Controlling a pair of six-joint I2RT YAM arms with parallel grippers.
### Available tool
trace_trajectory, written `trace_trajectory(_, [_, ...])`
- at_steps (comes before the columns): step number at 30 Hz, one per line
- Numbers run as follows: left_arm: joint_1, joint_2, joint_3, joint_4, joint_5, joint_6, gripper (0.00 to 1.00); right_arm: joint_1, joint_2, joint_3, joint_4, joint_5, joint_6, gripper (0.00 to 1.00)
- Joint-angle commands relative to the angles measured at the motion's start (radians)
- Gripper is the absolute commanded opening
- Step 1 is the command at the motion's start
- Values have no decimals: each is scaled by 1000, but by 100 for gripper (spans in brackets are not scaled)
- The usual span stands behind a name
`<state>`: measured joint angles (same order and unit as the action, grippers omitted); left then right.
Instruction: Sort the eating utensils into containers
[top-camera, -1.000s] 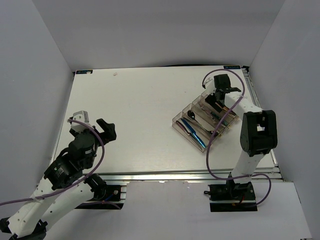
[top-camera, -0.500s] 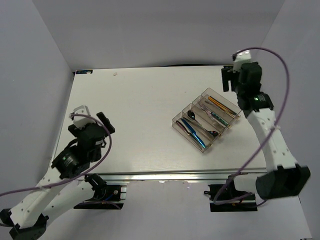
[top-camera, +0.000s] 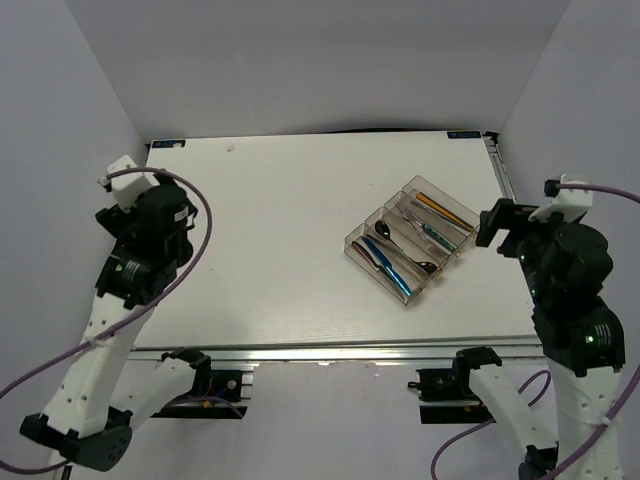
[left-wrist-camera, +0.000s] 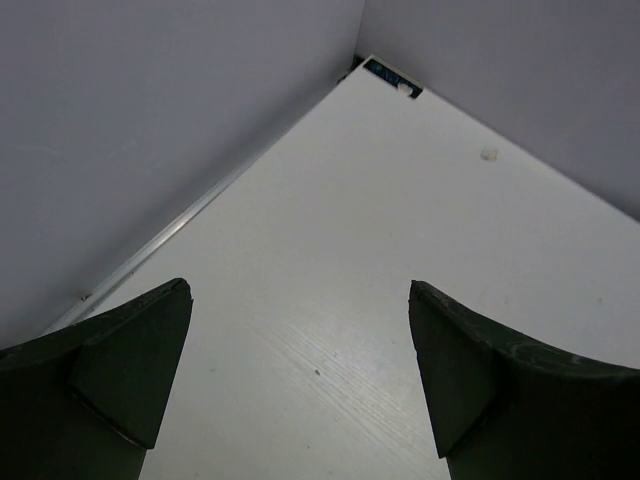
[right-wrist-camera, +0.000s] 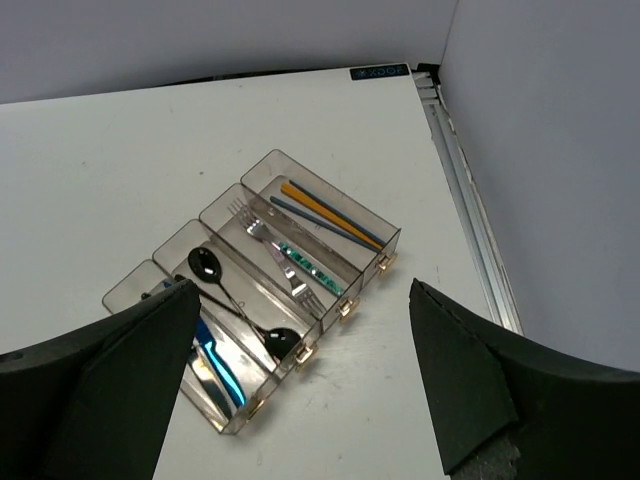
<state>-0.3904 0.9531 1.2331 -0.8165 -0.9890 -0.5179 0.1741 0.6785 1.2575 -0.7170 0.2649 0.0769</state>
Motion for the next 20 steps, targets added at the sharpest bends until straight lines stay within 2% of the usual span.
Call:
trace_trajectory(1, [2, -85, 66, -29, -46, 94, 98, 8, -55, 22, -88, -44, 20, 89])
trace_trajectory(9, [2, -230, 75, -93, -28, 101, 98, 47, -134, -7, -116, -66, 20, 89])
trace_trajectory(20, [2, -264, 34, -95, 13, 98, 98, 53, -152, -46, -88, -70, 23, 90])
